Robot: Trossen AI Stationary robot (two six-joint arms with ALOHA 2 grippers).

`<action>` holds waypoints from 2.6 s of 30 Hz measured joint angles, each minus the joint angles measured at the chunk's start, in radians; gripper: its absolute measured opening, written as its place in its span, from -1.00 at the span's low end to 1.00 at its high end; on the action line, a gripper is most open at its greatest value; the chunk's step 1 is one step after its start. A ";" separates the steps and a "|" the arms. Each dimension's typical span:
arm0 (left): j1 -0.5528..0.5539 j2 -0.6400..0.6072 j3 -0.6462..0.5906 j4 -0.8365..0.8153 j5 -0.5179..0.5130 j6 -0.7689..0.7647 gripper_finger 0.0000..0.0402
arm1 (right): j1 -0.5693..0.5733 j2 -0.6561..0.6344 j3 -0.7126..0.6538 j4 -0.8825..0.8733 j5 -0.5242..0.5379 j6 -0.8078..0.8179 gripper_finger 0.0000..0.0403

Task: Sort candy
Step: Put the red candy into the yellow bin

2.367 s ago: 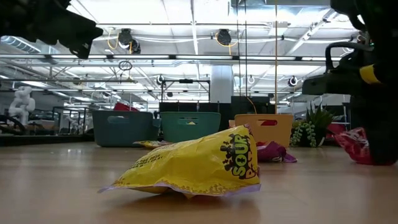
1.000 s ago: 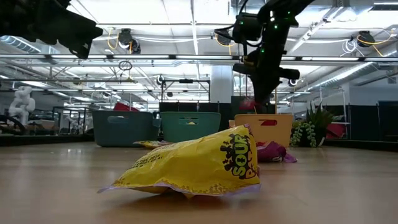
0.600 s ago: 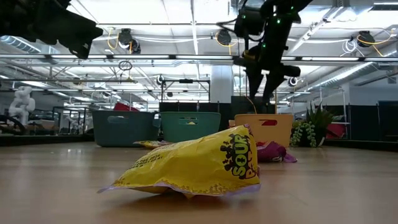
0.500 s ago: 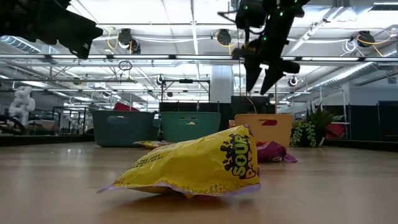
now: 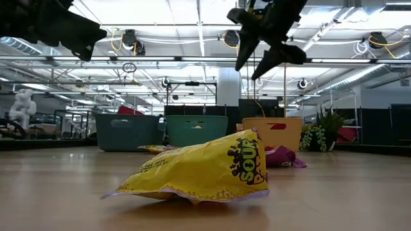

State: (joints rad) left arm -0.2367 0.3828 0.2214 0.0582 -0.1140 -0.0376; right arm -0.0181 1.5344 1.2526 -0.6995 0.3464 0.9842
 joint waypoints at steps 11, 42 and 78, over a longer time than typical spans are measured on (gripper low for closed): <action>0.000 0.000 0.000 -0.002 -0.025 0.000 -0.48 | 0.074 0.147 0.001 0.103 0.039 0.075 0.06; 0.000 0.000 0.000 -0.053 -0.059 0.000 -0.48 | 0.072 0.441 0.001 0.139 -0.068 0.161 -0.77; 0.000 0.000 0.000 -0.069 -0.059 -0.007 -0.48 | -0.295 -0.048 0.000 -0.151 0.067 -0.133 -0.94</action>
State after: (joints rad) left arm -0.2367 0.3830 0.2214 -0.0104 -0.1730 -0.0444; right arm -0.3133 1.4859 1.2522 -0.8501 0.4130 0.8516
